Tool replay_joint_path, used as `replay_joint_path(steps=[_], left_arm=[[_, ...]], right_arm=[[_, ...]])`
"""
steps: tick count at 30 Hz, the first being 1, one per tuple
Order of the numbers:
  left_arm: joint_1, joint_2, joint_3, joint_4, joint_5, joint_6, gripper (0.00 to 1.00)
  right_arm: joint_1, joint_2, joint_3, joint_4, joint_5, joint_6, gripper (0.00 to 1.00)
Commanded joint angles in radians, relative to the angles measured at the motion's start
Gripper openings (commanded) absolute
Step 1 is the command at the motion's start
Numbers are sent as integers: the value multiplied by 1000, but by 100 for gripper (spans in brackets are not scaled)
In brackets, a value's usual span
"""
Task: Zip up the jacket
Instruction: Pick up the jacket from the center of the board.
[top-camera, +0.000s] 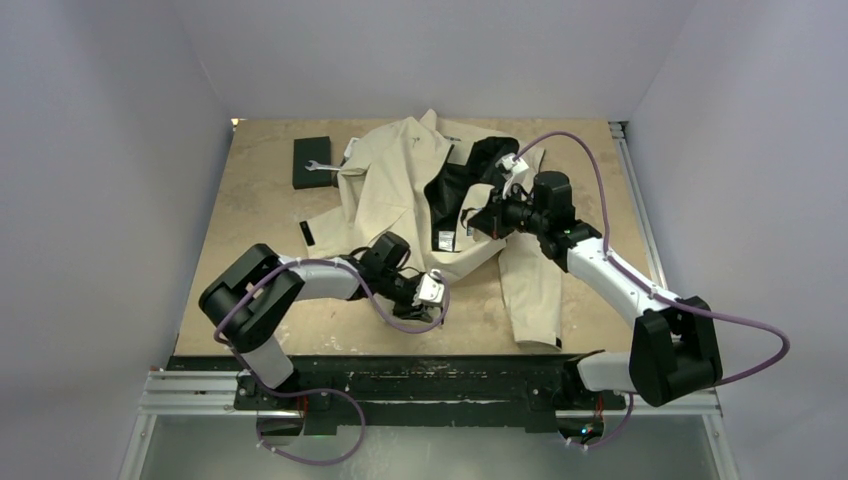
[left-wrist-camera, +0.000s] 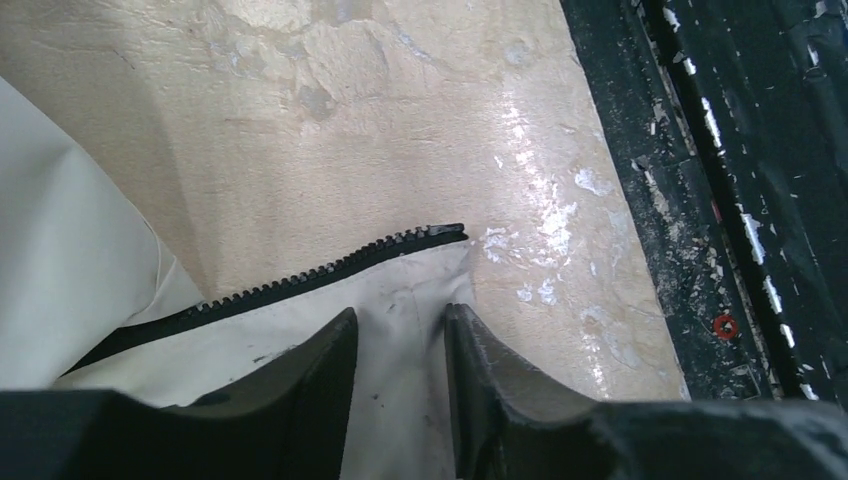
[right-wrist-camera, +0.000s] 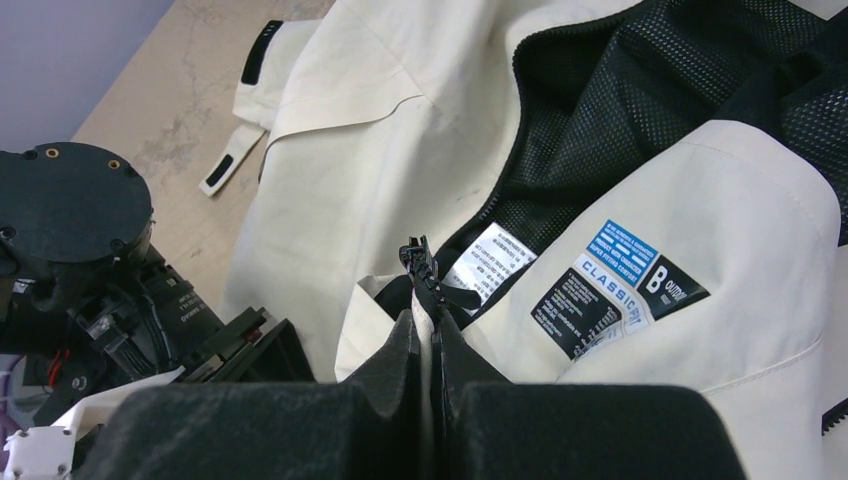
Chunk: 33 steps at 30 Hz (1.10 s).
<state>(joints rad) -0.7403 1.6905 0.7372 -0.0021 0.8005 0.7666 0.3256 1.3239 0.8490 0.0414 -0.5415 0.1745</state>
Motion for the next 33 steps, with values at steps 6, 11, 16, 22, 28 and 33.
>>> replay_joint_path(steps=[6,11,16,22,28,33], left_arm=[[6,-65,0,-54,-50,-46,7],[65,-180,163,-345,-70,20,0],[129,-304,304,-558,-137,130,0],[201,-339,491,-797,-305,409,0],[242,-389,702,-961,-241,481,0],[242,-493,711,-1086,-100,499,0]], right_arm=[[-3,-12,26,7,-35,-20,0],[-2,-2,41,8,-43,-38,0],[1,-4,48,-5,-77,-33,0],[96,-13,90,-94,-132,-70,0],[296,8,175,-216,-205,-133,0],[352,-35,247,-309,-245,-132,0]])
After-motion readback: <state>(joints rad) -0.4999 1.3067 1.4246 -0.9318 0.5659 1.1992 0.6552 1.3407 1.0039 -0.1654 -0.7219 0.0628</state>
